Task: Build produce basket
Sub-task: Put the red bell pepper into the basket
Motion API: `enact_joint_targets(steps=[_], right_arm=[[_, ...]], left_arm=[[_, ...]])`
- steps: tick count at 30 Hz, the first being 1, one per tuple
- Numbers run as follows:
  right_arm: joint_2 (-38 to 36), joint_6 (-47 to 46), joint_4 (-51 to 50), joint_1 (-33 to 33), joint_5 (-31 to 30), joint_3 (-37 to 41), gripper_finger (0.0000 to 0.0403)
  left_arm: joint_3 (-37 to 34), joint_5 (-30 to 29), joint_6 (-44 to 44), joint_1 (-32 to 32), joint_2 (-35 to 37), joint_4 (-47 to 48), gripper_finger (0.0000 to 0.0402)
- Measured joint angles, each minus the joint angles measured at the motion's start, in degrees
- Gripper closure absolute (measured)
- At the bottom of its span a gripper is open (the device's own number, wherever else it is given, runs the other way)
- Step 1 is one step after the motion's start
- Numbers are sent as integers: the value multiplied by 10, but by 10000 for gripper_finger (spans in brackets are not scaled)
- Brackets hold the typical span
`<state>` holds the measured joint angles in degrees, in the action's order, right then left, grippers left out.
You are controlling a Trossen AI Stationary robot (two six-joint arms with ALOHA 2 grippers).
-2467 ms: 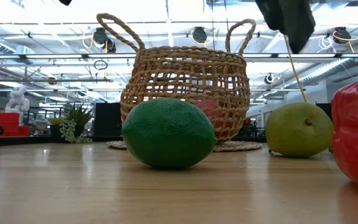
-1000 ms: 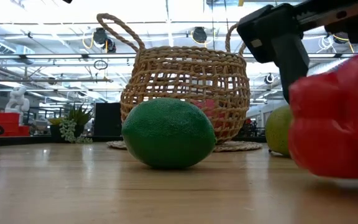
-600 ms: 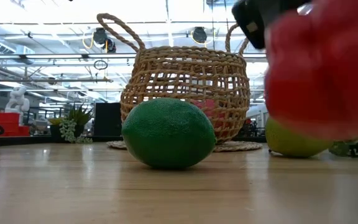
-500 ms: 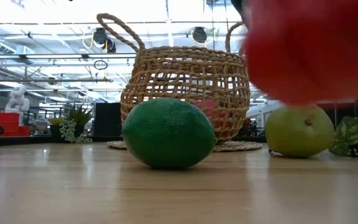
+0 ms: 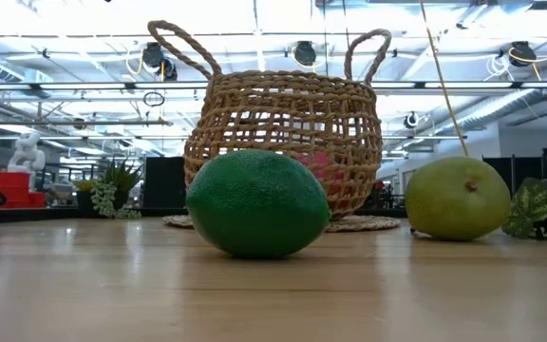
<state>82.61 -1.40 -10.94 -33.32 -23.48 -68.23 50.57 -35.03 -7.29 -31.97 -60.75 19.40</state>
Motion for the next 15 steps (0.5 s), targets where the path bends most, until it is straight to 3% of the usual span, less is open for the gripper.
enact_joint_targets(steps=[8, 15], right_arm=[[-58, 38, 0, 1, -140, 0, 101], [-93, 68, 0, 11, -211, 0, 101]], left_arm=[[0, 0, 0, 0, 0, 0, 151], [0, 0, 0, 0, 0, 0, 151]])
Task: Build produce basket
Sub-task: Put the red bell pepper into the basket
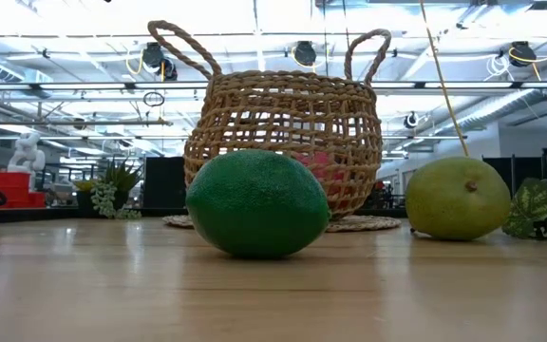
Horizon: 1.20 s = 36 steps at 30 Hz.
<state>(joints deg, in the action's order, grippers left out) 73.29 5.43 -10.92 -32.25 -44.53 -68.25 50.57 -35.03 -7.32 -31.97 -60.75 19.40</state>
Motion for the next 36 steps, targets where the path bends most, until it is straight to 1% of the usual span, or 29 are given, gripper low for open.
enact_joint_targets(steps=[4, 13, 24, 31, 36], right_arm=[[-11, -1, 0, 8, -23, 0, 101], [-12, -18, 0, 25, -22, 3, 101], [-12, -43, 5, 27, -20, 10, 101], [-12, 25, 30, 27, -19, 10, 101], [-12, 101, 30, 27, -19, 11, 101]], left_arm=[[0, 0, 0, 0, 0, 0, 151], [0, 0, 0, 0, 0, 0, 151], [0, 0, 0, 0, 0, 0, 151], [0, 0, 0, 0, 0, 0, 151], [0, 0, 0, 0, 0, 0, 151]])
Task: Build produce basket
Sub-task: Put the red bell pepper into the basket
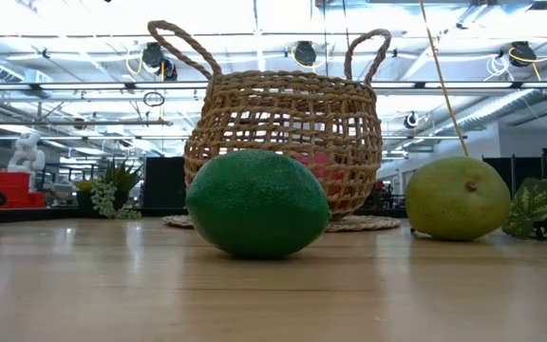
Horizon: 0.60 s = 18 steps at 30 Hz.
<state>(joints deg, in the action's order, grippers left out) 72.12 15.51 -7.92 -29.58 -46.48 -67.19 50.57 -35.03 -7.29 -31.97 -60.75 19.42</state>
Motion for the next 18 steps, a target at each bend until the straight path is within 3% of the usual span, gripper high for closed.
enact_joint_targets(steps=[12, 18], right_arm=[[0, 220, 0, 0, 0, 0, 101], [0, 233, 0, 0, 0, 0, 101]], left_arm=[[0, 0, 0, 0, 0, 0, 151], [0, 0, 0, 0, 0, 0, 151]])
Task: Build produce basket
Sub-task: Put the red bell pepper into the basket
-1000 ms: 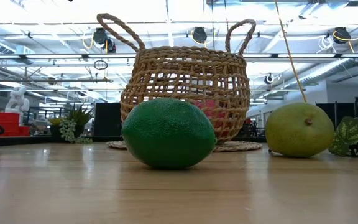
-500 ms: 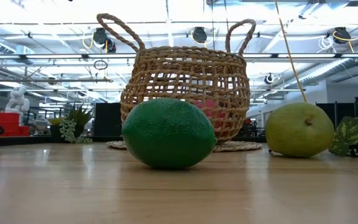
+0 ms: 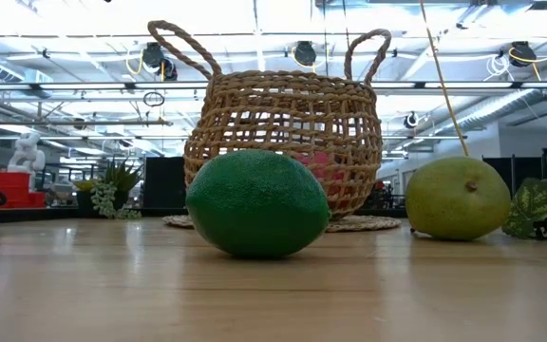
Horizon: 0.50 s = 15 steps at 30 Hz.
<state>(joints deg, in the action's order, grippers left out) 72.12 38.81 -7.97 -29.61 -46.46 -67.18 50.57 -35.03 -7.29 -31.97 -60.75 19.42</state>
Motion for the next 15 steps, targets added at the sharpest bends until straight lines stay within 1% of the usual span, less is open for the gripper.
enact_joint_targets(steps=[5, 11, 15], right_arm=[[0, -29, 0, 0, 1, 0, 101], [0, -108, -8, 0, 2, 0, 101], [0, -125, -8, 0, 1, 0, 101]], left_arm=[[0, 0, 0, 0, 0, 0, 151], [0, 0, 0, 0, 0, 0, 151], [0, 0, 0, 0, 0, 0, 151]])
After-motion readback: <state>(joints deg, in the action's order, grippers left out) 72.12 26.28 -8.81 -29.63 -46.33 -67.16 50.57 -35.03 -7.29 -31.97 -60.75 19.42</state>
